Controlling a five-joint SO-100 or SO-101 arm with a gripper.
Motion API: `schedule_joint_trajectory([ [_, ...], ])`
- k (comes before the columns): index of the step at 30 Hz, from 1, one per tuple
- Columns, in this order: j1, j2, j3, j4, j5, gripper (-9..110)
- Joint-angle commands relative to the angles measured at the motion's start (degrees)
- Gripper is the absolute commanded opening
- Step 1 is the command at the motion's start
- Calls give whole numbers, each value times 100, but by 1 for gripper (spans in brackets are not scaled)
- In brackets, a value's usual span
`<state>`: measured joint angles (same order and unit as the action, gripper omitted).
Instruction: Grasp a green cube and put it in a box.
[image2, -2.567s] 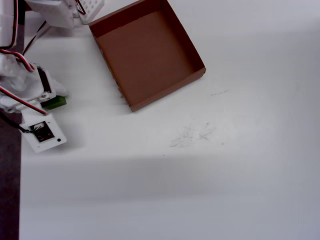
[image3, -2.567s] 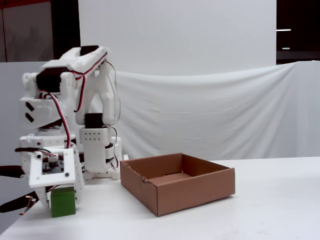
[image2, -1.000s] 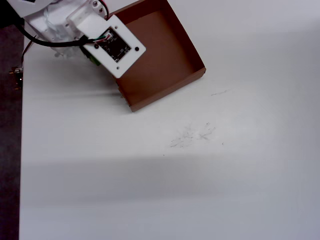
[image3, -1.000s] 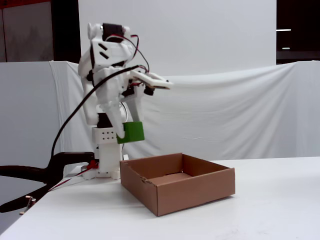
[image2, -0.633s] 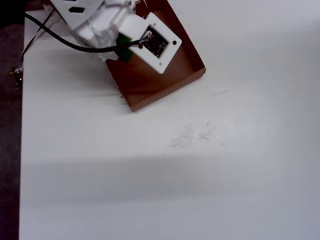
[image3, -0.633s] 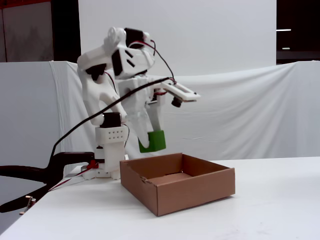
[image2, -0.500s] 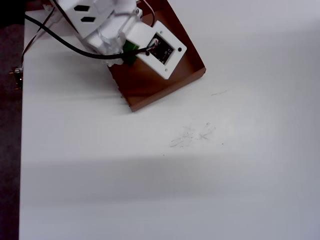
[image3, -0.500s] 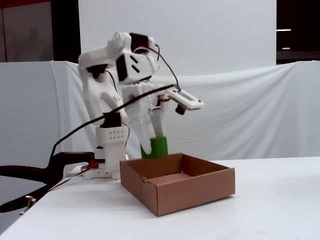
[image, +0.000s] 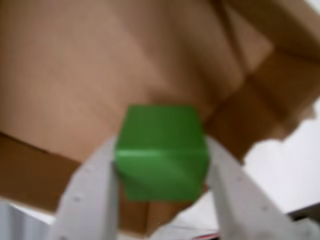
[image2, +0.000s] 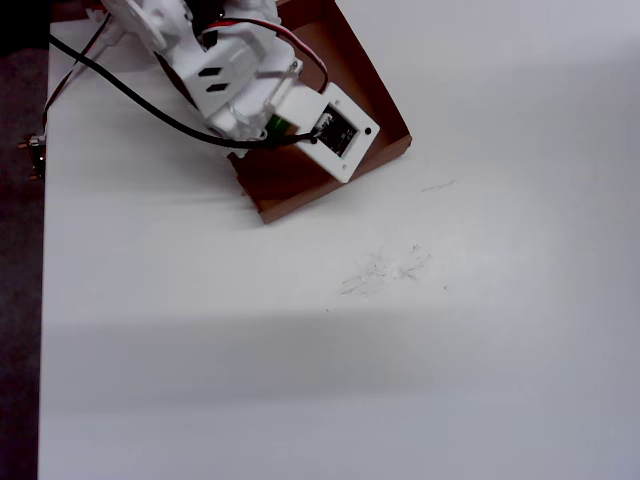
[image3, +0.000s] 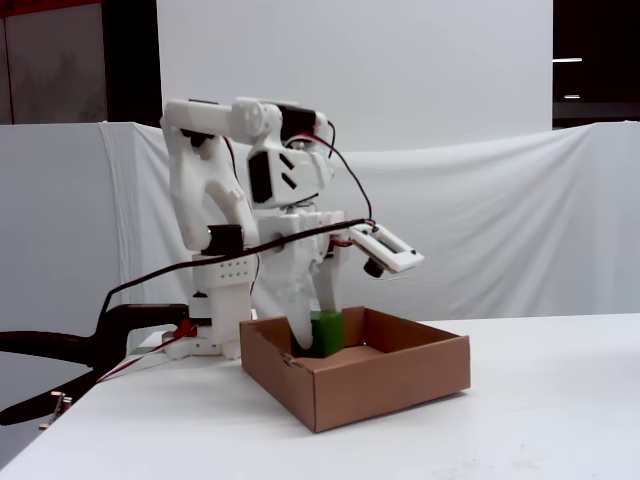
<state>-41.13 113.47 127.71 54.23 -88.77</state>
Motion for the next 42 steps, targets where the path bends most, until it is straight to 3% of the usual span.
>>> schedule_joint_trajectory([
  [1, -44, -9, -26, -158, 53, 12],
  [42, -536, -369, 765, -976, 448, 12],
])
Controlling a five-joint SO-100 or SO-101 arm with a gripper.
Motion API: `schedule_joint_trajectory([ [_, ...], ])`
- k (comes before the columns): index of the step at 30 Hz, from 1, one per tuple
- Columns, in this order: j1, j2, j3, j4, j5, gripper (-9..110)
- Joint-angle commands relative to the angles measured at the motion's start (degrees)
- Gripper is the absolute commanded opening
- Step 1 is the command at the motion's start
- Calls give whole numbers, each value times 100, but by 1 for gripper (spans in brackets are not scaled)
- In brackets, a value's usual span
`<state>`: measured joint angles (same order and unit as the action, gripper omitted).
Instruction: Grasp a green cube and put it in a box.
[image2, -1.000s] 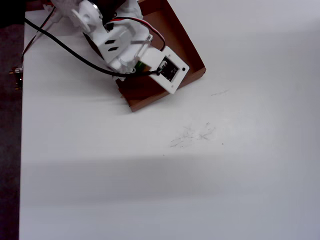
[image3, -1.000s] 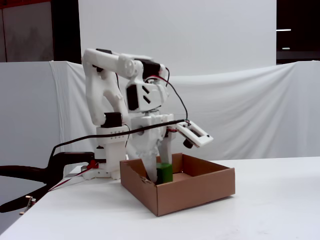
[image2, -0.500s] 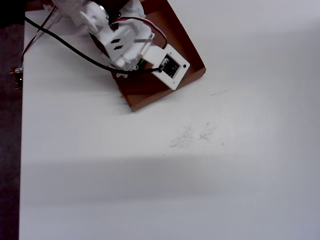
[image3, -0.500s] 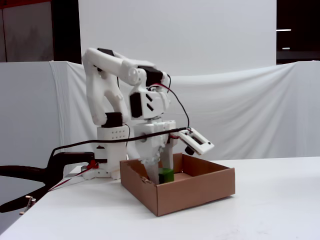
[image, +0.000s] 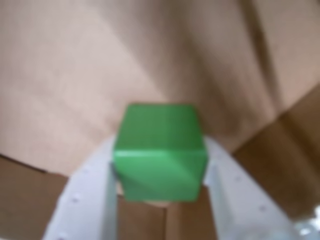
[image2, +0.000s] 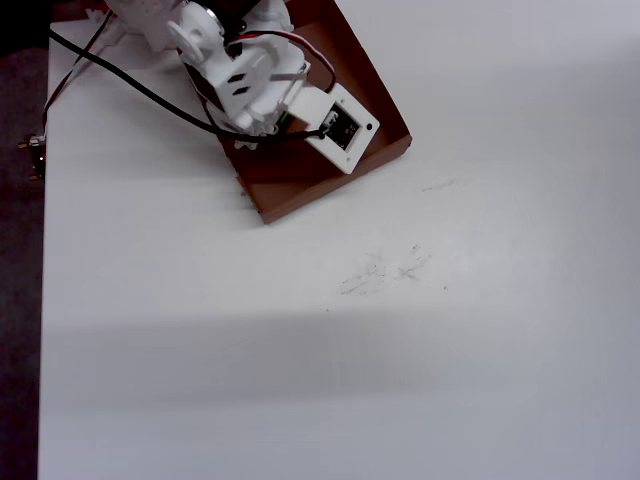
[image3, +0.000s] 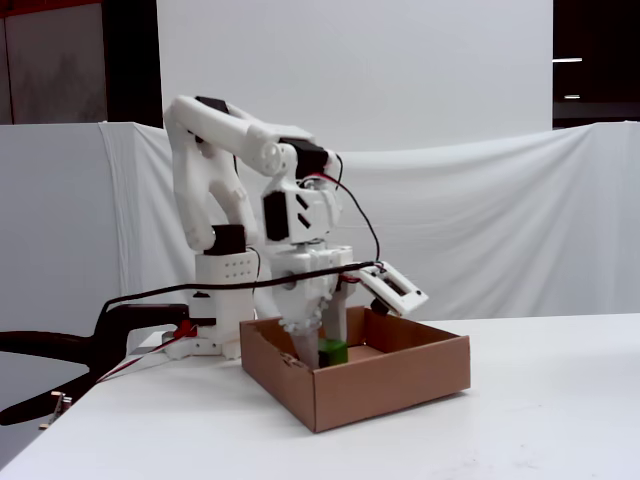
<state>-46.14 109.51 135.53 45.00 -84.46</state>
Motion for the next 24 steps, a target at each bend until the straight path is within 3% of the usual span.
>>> schedule_joint_trajectory([
  [1, -44, 26, -9, -62, 18, 13],
  [14, 149, 378, -132, 18, 132, 23],
  [24, 1934, 3023, 255, 1415, 905, 23],
])
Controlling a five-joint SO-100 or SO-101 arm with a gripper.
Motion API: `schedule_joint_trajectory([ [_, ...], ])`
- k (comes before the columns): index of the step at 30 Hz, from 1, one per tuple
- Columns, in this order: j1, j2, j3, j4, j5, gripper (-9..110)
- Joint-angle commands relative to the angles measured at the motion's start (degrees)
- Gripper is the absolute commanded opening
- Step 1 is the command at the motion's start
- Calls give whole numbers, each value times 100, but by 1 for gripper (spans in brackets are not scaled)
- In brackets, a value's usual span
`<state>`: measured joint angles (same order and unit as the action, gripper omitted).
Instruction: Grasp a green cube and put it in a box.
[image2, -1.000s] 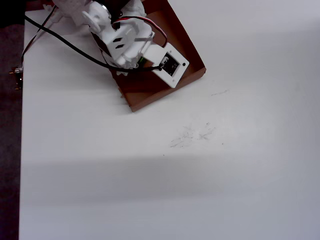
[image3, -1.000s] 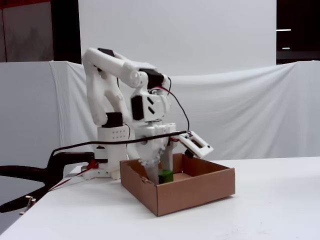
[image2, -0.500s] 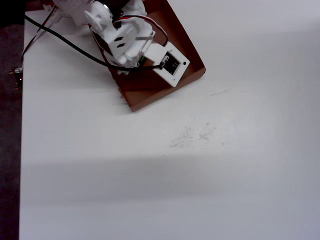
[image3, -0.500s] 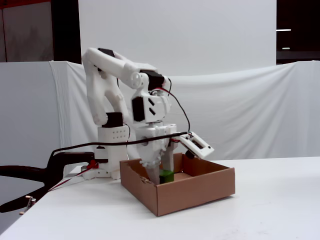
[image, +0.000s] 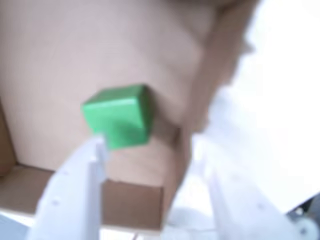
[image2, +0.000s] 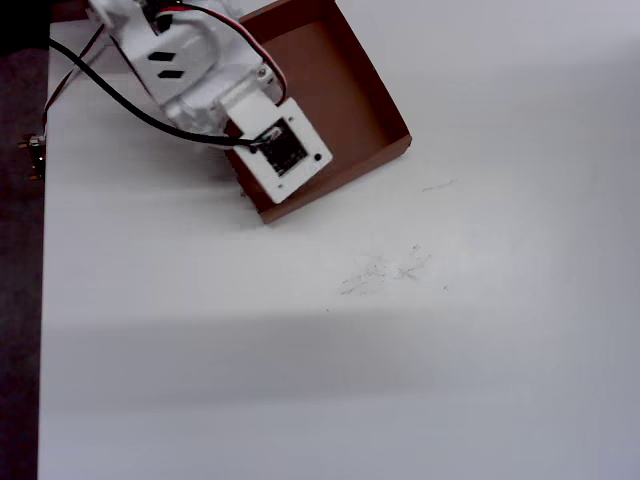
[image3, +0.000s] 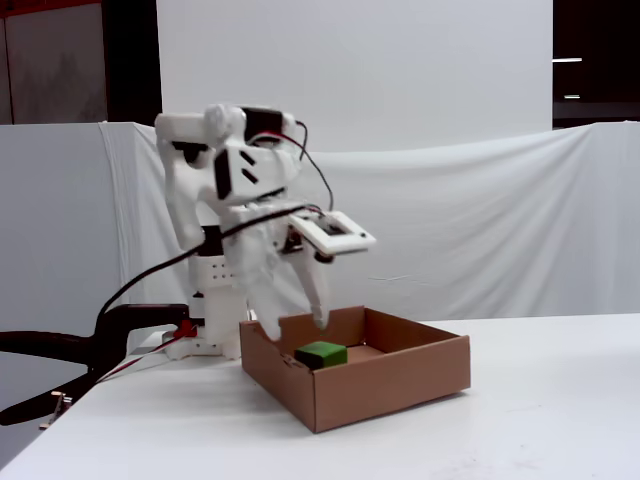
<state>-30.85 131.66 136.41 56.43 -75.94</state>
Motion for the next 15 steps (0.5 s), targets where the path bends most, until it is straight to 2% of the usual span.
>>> schedule_joint_trajectory([
  [1, 659, 1195, 422, 413, 53, 23],
  [4, 1310, 2180, 1178, 633, 264, 23],
  [10, 2127, 3173, 1898, 967, 1406, 23],
  [15, 2663, 4069, 2250, 1854, 1573, 23],
])
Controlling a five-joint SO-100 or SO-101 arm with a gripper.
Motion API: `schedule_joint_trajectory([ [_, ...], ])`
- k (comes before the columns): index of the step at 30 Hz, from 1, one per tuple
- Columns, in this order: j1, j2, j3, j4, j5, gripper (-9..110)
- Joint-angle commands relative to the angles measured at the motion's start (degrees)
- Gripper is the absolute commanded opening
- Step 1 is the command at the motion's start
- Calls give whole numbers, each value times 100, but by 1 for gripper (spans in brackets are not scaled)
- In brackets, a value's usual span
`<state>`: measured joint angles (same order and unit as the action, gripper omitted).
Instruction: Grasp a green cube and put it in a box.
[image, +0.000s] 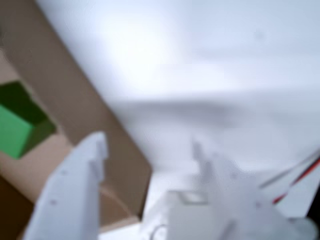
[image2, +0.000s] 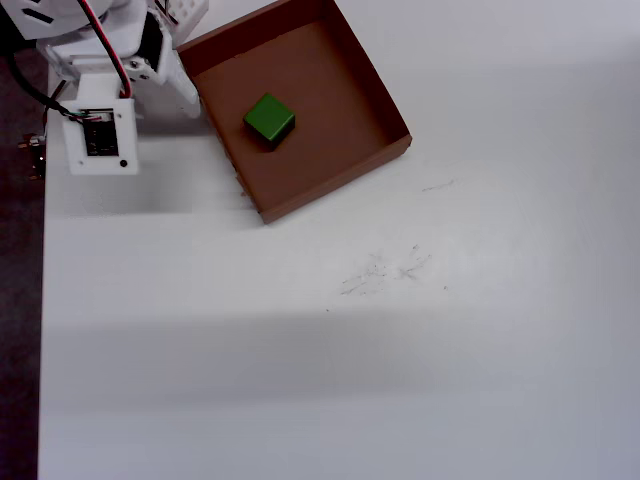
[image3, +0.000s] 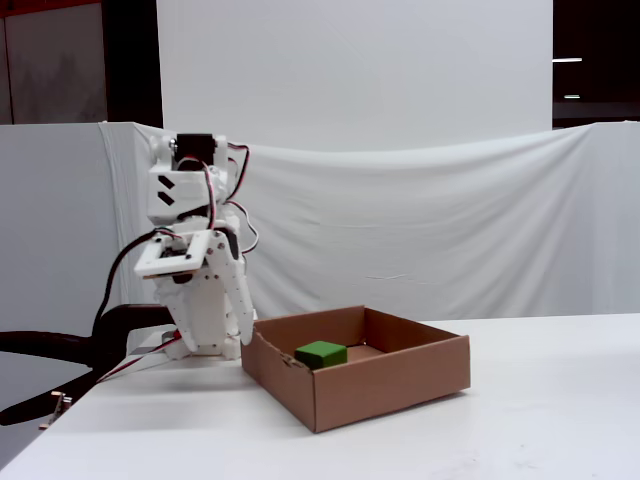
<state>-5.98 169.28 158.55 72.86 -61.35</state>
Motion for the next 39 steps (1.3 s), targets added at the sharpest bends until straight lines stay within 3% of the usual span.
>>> schedule_joint_trajectory([
  [1, 264, 369, 79, 149, 264, 23],
  [11, 923, 1310, 1160, -290, 545, 23],
  [39, 1564, 1318, 1178, -246, 589, 23],
])
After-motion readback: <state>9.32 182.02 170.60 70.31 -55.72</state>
